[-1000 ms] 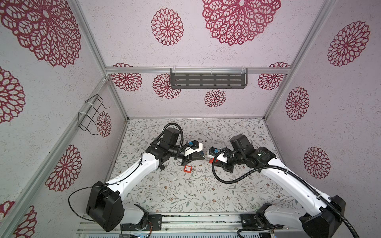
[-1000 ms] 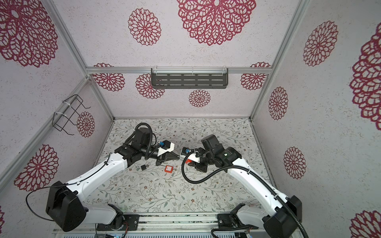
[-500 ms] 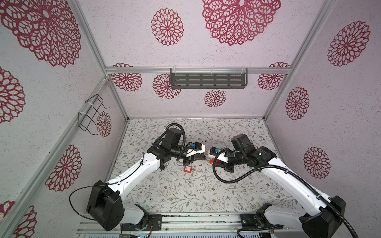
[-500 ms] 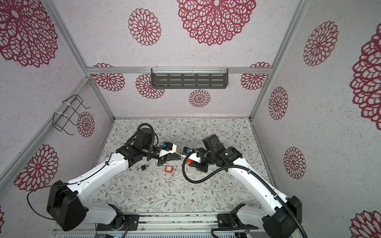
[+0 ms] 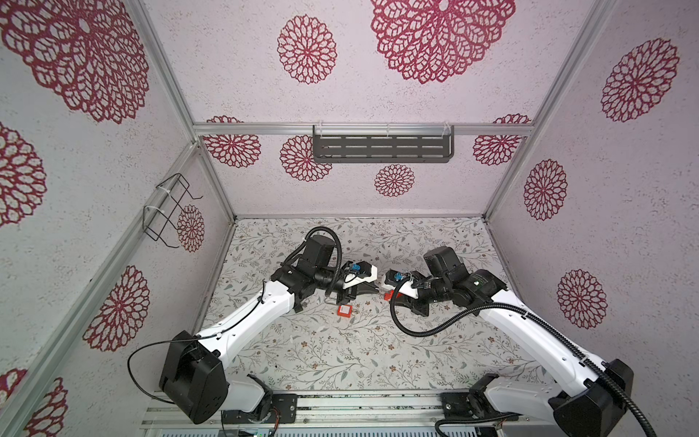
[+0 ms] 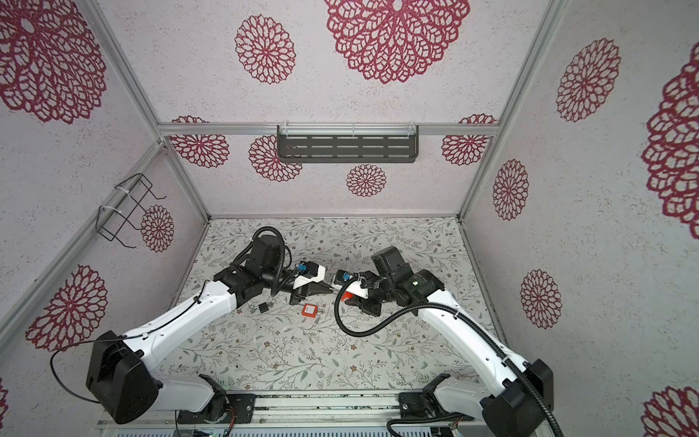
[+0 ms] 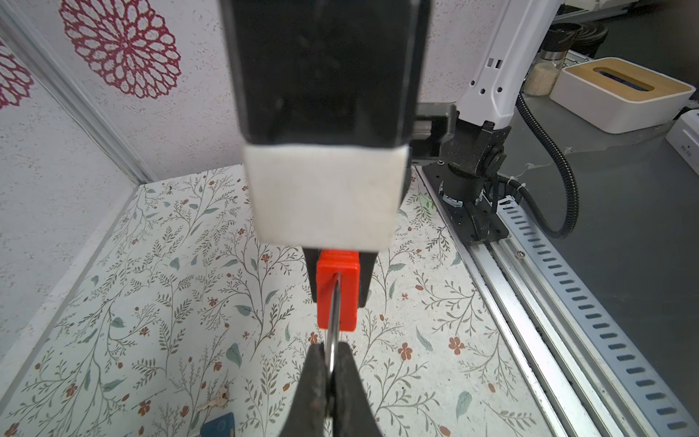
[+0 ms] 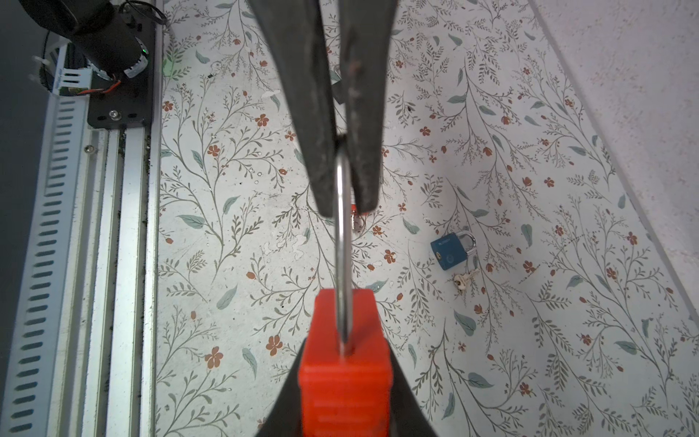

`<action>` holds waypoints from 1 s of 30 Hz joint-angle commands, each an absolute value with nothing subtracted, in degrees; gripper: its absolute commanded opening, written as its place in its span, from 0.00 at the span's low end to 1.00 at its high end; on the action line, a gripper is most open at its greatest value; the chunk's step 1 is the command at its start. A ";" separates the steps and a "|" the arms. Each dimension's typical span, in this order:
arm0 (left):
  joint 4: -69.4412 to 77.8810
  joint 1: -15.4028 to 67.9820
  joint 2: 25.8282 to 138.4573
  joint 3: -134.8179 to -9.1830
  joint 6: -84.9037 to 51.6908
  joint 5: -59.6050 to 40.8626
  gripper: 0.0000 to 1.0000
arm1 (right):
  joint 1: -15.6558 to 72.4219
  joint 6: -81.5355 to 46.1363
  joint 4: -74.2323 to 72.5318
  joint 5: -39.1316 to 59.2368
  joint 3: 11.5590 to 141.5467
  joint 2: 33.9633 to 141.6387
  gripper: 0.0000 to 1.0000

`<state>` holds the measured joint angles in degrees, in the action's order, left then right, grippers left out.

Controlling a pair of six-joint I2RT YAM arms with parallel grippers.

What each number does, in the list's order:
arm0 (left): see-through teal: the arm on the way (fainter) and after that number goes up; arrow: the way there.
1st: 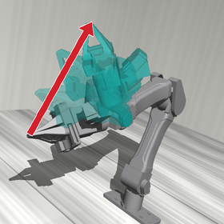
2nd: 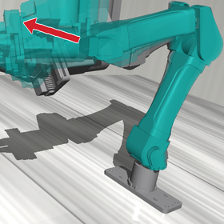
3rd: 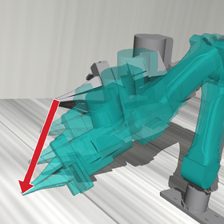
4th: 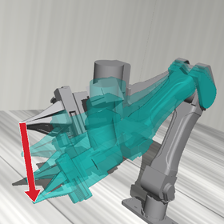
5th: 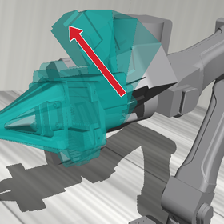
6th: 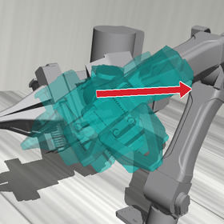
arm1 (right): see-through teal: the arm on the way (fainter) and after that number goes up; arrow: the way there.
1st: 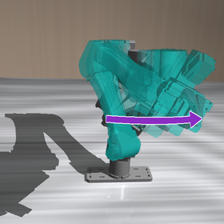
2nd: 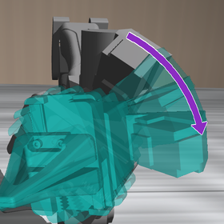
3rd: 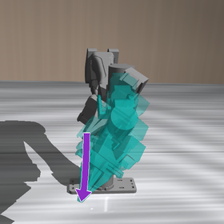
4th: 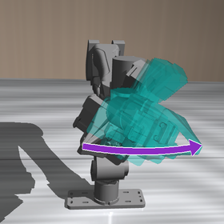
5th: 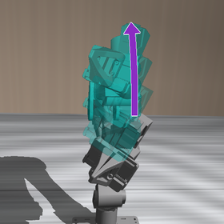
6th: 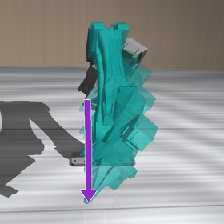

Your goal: Lock with the key

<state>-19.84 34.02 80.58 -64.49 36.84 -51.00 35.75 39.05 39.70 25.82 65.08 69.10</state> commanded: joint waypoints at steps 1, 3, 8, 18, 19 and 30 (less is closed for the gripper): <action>-20.77 35.24 82.36 -65.89 36.94 -54.37 0.00 | 35.58 38.92 32.70 29.45 66.88 68.90 0.11; -21.23 35.28 82.98 -66.26 36.83 -54.92 0.00 | 35.51 39.31 31.72 28.74 66.88 68.76 0.11; -22.15 35.25 83.96 -66.71 36.83 -55.46 0.00 | 35.54 40.73 30.39 27.46 67.38 68.80 0.10; -21.89 35.53 85.87 -66.97 36.08 -56.16 0.00 | 35.51 42.00 30.28 28.49 69.94 71.36 0.10; -21.81 35.60 86.00 -66.89 36.04 -56.23 0.00 | 35.54 42.09 30.14 28.45 70.11 71.50 0.10; -16.60 33.06 85.07 -64.42 31.86 -57.81 0.00 | 35.33 43.05 32.07 23.28 70.14 71.18 0.25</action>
<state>-18.59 33.17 85.01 -65.80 35.35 -53.08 35.18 42.09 39.18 24.08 66.24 72.18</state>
